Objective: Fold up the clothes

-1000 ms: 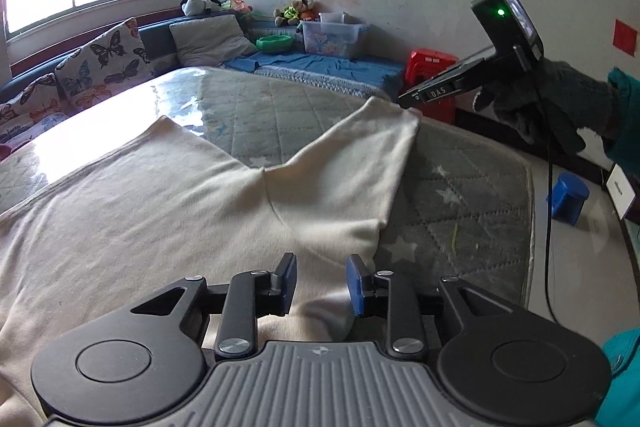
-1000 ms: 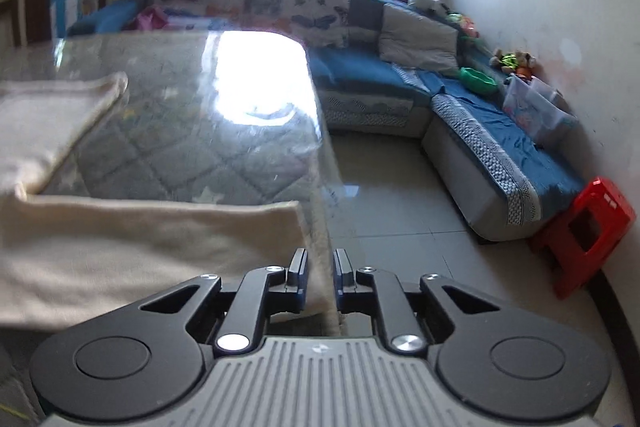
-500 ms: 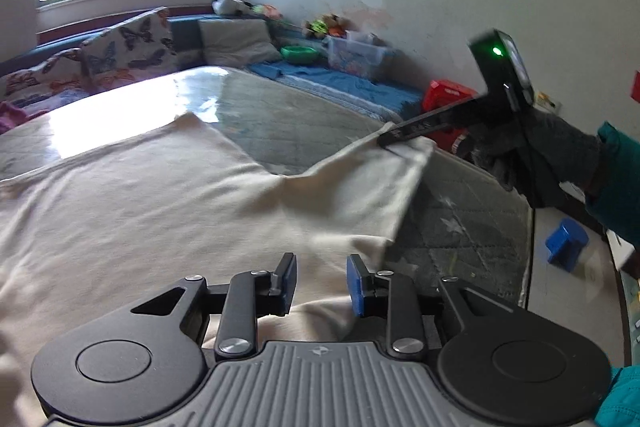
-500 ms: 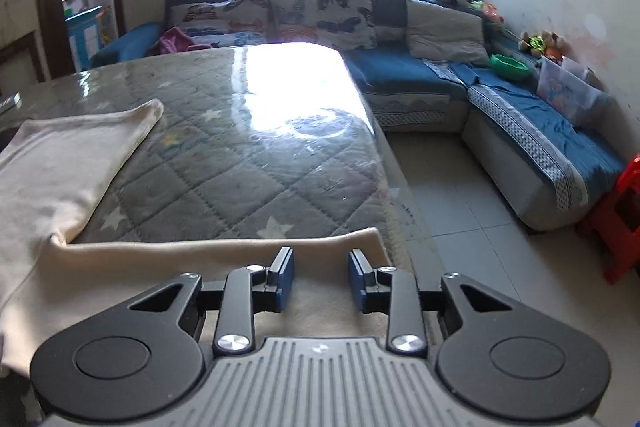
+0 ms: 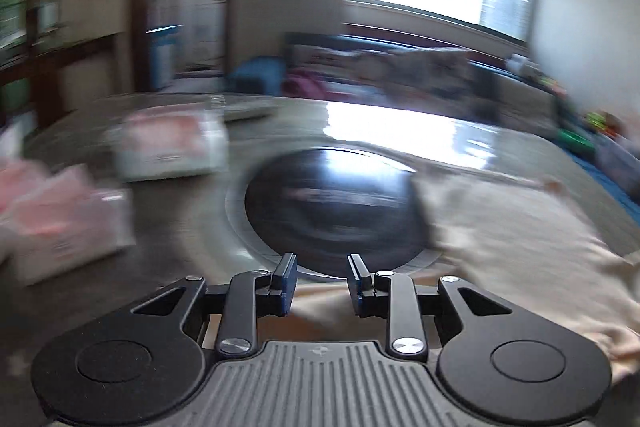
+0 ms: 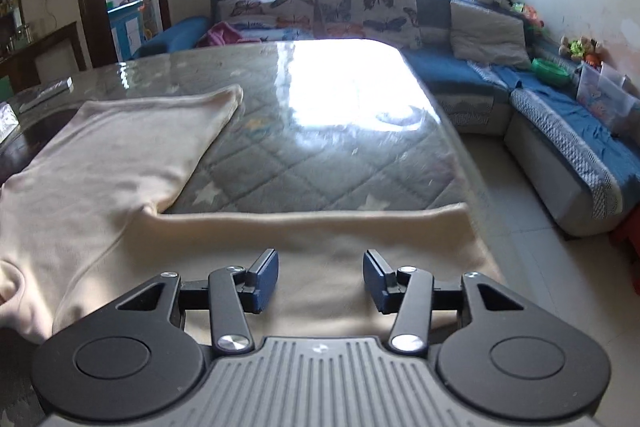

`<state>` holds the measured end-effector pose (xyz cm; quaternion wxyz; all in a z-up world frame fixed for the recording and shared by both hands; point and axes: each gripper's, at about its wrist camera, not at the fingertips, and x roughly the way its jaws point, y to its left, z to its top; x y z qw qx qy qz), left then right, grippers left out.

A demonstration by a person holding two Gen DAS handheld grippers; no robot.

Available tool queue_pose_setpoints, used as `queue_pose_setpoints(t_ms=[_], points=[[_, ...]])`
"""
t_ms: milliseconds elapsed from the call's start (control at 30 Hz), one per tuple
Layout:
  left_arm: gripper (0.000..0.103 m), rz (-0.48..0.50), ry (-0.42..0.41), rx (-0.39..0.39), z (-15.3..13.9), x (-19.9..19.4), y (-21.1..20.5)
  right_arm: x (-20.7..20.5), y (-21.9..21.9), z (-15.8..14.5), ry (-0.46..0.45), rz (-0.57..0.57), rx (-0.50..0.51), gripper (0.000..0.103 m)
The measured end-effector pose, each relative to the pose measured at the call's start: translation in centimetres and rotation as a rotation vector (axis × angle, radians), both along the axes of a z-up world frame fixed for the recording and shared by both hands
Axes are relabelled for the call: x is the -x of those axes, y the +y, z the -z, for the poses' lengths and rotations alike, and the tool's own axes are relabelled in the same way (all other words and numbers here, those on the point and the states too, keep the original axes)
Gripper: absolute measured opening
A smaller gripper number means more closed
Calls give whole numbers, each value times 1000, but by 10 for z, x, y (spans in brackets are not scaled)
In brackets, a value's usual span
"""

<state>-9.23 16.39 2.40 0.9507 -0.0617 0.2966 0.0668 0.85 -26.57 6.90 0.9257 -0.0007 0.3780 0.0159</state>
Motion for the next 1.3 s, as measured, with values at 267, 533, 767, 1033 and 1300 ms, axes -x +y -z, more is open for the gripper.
queue_pose_setpoints(t_ms=[267, 533, 767, 1033, 1300], points=[[30, -95, 108, -8, 24, 3, 57, -1, 3, 0, 17, 14, -4, 54], [9, 17, 67, -83, 20, -6, 52, -8, 7, 1, 23, 23, 0, 57], [9, 89, -10, -283, 1, -48, 44, -8, 7, 1, 22, 31, 0, 58], [12, -21, 128, -357, 30, -70, 53, -7, 7, 1, 20, 36, -3, 59], [12, 208, 34, -57, 5, -38, -22, -3, 8, 3, 10, 44, -12, 68]])
